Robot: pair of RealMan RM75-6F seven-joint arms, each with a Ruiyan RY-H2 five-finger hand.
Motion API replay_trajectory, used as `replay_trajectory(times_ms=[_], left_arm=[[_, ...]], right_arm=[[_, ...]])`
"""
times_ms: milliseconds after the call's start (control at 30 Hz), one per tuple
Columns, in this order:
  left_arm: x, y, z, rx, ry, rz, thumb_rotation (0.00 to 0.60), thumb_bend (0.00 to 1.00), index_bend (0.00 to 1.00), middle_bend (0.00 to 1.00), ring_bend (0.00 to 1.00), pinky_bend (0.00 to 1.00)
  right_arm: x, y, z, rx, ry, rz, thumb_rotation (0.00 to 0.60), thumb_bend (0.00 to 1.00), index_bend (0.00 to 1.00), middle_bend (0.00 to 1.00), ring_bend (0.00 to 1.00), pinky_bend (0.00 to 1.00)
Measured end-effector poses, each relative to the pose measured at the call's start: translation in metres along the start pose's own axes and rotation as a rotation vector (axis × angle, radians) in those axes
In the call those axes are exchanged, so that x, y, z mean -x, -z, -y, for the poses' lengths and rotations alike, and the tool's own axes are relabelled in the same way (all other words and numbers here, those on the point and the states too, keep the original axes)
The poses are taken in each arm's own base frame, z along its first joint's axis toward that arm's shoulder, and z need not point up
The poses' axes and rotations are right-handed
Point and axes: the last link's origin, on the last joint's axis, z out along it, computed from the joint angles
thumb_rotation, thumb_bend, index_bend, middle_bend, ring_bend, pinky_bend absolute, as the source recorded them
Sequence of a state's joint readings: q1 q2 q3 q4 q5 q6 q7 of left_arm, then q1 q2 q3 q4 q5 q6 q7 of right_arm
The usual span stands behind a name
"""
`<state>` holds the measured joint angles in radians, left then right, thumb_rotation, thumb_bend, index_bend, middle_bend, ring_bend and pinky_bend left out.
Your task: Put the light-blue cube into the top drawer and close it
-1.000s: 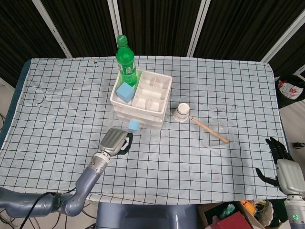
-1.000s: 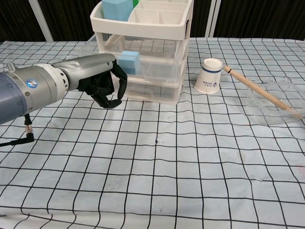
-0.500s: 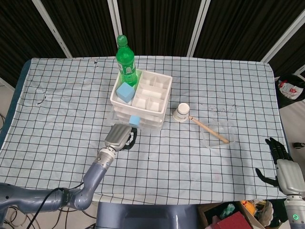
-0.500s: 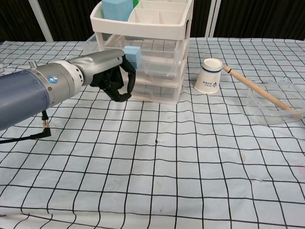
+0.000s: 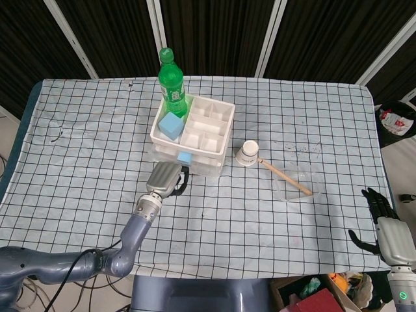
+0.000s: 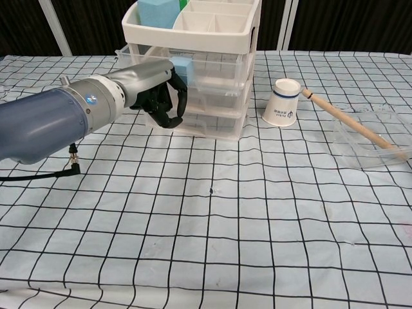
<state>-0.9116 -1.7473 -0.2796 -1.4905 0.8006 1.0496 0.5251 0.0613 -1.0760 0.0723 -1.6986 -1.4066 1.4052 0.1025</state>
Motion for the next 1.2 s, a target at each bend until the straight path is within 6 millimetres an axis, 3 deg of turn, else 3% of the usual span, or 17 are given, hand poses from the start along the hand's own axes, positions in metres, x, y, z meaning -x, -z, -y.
replay_trajectory(times_ms=[433,733,1067,1200], left_arm=[[-0.007,-0.026,-0.001,-0.039,-0.027,-0.034,0.600,0.45,0.67,1.00,0.95,0.91],[-0.007,-0.032,0.002,-0.069,-0.017,-0.028,0.600,0.45,0.67,1.00,0.95,0.91],[-0.006,-0.011,0.013,-0.056,-0.024,-0.004,0.600,0.45,0.66,1.00,0.94,0.91],[-0.011,0.007,0.025,-0.051,-0.020,0.000,0.600,0.45,0.60,0.93,0.86,0.86]], right_arm=[[0.000,0.000,0.000,0.002,-0.001,0.000,0.600,0.25,0.02,0.00,0.00,0.18],[0.000,0.000,0.000,0.004,-0.003,0.002,0.600,0.25,0.02,0.00,0.00,0.18],[0.000,0.000,-0.001,0.005,-0.001,0.006,0.600,0.25,0.02,0.00,0.00,0.18],[-0.001,0.000,-0.001,0.005,0.001,0.005,0.600,0.25,0.02,0.00,0.00,0.18]])
